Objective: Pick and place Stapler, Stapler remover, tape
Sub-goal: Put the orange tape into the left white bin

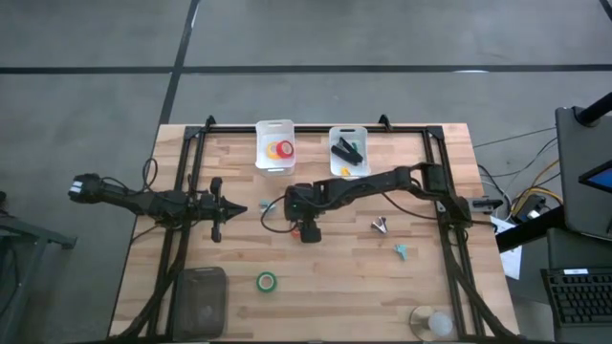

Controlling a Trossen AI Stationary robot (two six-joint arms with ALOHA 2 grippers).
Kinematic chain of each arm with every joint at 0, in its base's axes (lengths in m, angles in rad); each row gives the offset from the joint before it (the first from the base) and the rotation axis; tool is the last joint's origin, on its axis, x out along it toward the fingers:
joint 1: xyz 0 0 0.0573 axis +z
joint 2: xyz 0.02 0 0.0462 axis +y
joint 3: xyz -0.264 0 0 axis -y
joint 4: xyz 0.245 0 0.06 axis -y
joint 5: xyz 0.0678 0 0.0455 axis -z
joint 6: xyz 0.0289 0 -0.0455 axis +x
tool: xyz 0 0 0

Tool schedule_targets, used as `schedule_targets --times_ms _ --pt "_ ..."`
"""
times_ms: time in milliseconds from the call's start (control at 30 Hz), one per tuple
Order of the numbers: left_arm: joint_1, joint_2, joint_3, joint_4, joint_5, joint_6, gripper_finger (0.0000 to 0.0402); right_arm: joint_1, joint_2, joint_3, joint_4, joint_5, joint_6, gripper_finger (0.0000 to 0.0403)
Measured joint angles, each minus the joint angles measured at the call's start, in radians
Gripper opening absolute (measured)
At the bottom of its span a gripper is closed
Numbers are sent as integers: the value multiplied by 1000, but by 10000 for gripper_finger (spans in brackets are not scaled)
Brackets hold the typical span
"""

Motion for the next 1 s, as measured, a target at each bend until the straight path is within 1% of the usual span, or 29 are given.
schedule_targets --times_ms 333,500,600,733,1000 --pt "0 0 0 0 0 0 12 0 1 -59 37 -1 32 194" --pt "0 0 0 0 0 0 12 0 0 -68 59 0 43 194" --pt "0 0 0 0 0 0 12 0 0 -68 60 -1 42 187" --pt "0 0 0 0 0 0 12 0 0 -69 59 -4 42 159" --pt "0 0 0 0 0 0 12 -4 1 -69 49 0 18 65"
